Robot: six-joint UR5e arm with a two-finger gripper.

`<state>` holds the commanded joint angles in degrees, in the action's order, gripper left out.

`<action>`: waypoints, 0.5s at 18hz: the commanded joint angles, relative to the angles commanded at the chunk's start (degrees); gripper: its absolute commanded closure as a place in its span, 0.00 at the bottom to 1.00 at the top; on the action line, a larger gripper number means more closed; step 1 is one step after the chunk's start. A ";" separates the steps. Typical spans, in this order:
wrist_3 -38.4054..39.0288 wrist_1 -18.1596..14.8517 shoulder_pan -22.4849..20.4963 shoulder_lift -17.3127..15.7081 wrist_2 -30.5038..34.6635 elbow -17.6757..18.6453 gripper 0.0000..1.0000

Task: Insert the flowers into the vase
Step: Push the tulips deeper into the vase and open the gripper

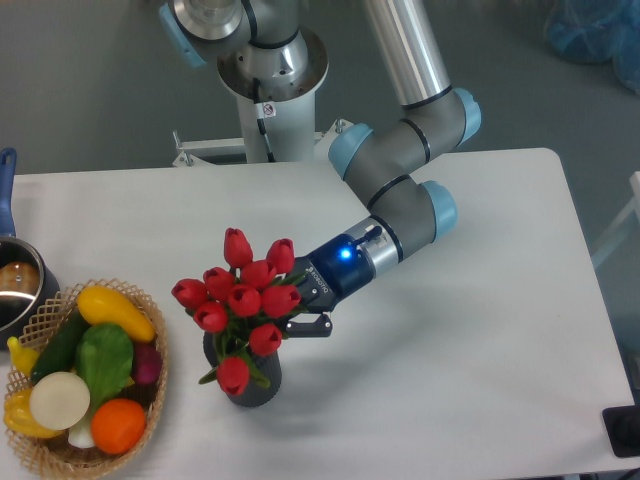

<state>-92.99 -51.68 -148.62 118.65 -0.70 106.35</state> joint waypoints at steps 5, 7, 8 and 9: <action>-0.88 0.09 0.26 0.53 0.00 -0.17 0.70; -1.23 0.09 0.26 0.79 0.00 -0.35 0.60; -1.93 0.09 0.26 0.88 0.00 -0.53 0.47; -2.72 0.00 0.26 1.05 0.00 -0.44 0.45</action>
<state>-95.70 -51.68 -148.36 119.71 -0.70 105.91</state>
